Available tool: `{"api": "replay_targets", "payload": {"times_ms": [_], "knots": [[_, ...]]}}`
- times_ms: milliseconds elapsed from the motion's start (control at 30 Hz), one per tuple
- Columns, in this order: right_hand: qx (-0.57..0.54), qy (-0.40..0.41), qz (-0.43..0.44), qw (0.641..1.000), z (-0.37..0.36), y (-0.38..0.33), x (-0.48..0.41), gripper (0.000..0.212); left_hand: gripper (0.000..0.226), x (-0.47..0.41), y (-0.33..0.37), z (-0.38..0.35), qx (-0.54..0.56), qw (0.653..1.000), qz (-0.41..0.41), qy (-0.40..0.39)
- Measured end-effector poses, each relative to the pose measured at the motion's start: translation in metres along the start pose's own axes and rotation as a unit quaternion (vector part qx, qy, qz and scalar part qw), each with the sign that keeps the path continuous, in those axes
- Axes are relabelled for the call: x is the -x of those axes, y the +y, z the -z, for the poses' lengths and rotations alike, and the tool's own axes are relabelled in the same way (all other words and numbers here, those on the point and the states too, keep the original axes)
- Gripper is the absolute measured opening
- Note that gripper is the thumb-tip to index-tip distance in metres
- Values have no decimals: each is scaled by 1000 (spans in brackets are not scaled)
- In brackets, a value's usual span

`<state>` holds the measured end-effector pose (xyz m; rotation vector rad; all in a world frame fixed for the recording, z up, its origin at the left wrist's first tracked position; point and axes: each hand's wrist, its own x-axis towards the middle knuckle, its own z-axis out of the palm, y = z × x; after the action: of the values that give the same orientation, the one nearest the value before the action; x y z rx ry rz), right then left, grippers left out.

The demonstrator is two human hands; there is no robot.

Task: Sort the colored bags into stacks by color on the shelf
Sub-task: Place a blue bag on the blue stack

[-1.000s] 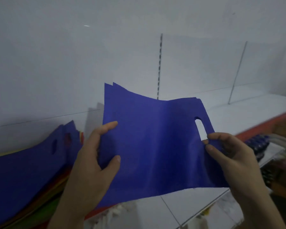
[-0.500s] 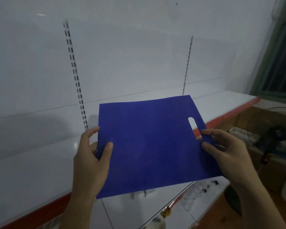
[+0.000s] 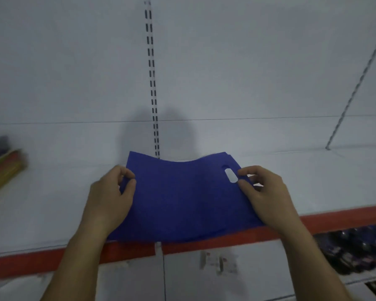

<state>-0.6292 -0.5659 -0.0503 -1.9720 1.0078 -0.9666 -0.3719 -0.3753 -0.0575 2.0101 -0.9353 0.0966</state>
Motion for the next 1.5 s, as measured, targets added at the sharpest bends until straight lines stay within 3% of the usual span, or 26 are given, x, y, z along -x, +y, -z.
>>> {"api": "replay_targets", "payload": {"times_ms": [267, 467, 533, 633, 733, 867, 967, 1267, 1500], "knots": [[20, -124, 32, 992, -68, -12, -29, 27, 8, -17, -38, 44, -108, 992, 70, 8], [124, -201, 47, 971, -86, -12, -36, 35, 58, -18, -61, 52, -190, 962, 124, -151], [169, -201, 55, 963, -86, -11, -37, 40, 73, -16, -63, 49, -227, 952, 123, -164], [231, -161, 93, 955, -86, -17, -32, 46, 74, -10, -55, 53, -295, 940, 109, -129], [244, -187, 138, 941, -93, -41, -23, 53, 68, 3, -36, 78, -324, 941, 51, -81], [233, -213, 200, 928, -118, -96, -8, 59, 57, 19, -22, 140, -370, 928, -31, -23], [209, -222, 228, 925, -149, -143, 8, 61, 58, 25, -30, 202, -376, 925, -47, 20], [136, -223, 275, 925, -290, -269, 77, 69, 81, 23, -174, 363, -363, 932, -11, 19], [70, -187, 241, 950, -383, -344, 124, 36, 96, -1, -282, 420, -327, 940, 30, -86]]}}
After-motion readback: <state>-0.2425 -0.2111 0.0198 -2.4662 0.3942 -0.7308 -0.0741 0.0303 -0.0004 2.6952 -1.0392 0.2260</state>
